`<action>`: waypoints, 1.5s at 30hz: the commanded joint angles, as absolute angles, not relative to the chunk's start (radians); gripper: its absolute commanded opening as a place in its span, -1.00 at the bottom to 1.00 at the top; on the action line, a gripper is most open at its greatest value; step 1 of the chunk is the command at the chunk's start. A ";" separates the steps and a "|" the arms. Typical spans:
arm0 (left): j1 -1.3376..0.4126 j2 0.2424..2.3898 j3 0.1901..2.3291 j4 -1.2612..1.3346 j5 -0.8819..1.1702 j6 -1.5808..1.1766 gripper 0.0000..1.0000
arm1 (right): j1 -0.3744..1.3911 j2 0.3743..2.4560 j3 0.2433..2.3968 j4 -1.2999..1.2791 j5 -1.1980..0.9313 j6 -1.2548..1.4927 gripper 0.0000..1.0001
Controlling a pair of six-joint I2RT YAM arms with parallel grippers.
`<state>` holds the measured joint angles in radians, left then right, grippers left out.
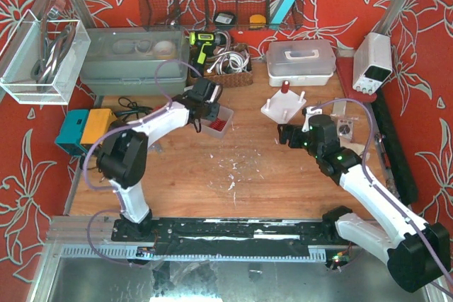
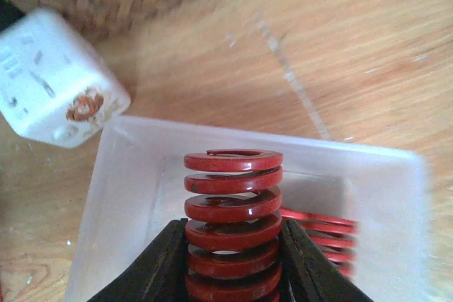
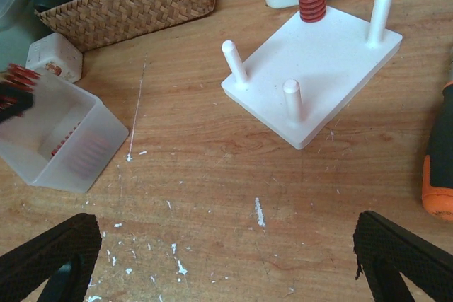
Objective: Install the large spring
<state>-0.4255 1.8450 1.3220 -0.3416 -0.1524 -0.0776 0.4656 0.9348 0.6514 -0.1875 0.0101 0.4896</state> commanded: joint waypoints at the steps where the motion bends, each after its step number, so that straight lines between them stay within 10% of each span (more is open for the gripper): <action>1: -0.484 1.668 1.231 -0.149 -0.162 -0.076 -0.90 | 0.472 0.949 0.689 -0.227 0.013 0.497 0.96; 11: -0.676 1.264 0.704 0.468 -0.040 0.112 -0.94 | 0.472 0.986 0.821 -0.331 -0.191 0.482 0.85; 24: -0.808 1.140 0.343 0.944 0.048 0.303 -1.00 | 0.516 1.112 0.943 -0.334 -0.600 0.464 0.12; 45: -0.847 1.259 0.227 1.136 0.070 0.317 -1.00 | 0.723 1.312 0.990 -0.332 -0.583 0.423 0.22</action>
